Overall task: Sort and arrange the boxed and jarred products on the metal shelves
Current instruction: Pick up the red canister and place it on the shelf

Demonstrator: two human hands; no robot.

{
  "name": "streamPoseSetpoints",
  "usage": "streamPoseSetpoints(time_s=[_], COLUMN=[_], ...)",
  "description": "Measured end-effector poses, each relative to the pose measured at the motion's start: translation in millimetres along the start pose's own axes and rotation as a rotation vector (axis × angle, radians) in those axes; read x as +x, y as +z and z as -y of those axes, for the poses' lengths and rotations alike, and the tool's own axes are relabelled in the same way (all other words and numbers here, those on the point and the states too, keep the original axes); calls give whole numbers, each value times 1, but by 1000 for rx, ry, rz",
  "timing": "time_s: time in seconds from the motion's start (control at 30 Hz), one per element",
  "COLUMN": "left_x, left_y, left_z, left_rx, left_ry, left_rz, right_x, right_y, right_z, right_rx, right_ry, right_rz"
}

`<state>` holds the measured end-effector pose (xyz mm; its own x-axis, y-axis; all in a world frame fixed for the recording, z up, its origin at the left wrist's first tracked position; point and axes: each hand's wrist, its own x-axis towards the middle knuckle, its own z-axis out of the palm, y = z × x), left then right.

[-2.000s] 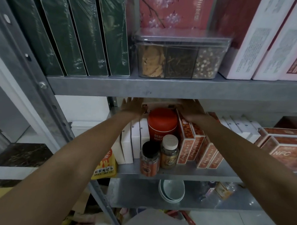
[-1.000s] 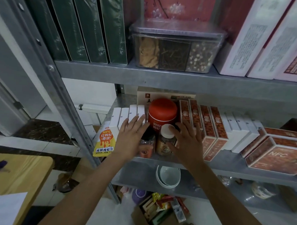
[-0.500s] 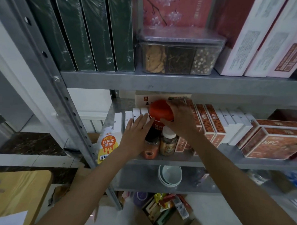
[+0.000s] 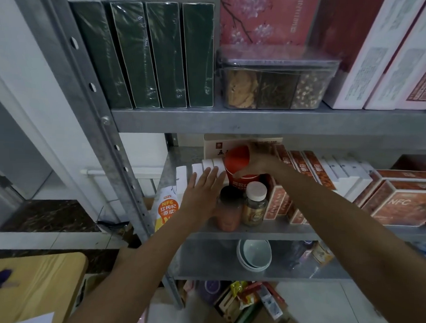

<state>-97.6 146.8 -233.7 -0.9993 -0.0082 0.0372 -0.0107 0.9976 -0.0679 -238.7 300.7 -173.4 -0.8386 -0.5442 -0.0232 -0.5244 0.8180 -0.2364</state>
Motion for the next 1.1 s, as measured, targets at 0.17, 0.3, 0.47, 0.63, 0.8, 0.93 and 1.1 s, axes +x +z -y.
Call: streamPoseSetpoints(time_s=[0.17,0.3,0.47,0.63,0.8,0.93,1.1], left_x=[0,-1,0,3,0,-17,-48], left_y=[-2,-1,-6,-16,-51,-75,-77], left_z=[-1,-2,0,9,2,-33,-76], left_rx=[-1,-2,-17,-191,-1498,-1981,-2283], left_ry=[6,5,21,71,-118,-54,-340], left_rz=[14,6,47,-3,-63,162,432], right_x=[-7,-26,-67,-119,-170,-204,-223], right_y=[5,11,22,32,25,22,25], right_z=[5,4,-2,-4,-2,5,9], right_rx=[199,251,391,318,287,526,1074], right_ry=[-2,-82,-186,-405,-517,-386,-74], right_rz=[-92,-437,-724,-1001,-1081,-1032,-972])
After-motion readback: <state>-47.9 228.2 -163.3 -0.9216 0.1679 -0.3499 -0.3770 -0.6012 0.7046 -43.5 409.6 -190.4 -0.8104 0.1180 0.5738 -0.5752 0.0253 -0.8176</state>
